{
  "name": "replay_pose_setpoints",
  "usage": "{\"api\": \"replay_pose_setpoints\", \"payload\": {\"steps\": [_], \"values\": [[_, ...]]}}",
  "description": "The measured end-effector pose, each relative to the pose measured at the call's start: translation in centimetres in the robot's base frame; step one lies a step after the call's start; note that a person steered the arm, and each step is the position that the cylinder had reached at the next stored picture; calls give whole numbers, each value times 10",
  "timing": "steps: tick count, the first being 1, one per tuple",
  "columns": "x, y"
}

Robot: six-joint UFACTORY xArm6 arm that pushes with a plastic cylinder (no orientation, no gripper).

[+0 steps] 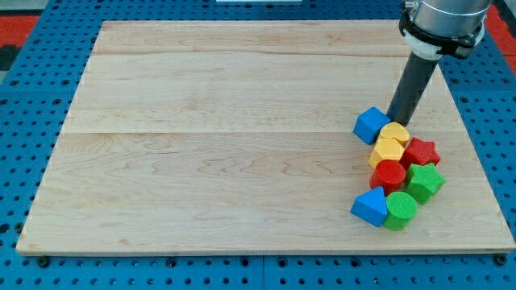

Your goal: Move your arm towards the center right of the board

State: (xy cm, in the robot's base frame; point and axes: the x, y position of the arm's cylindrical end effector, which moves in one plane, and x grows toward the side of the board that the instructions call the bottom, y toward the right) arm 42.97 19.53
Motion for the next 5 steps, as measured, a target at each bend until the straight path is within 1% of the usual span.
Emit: {"api": "replay_pose_setpoints", "payload": {"steps": [4, 5], "values": [[5, 0], [-17, 3]]}}
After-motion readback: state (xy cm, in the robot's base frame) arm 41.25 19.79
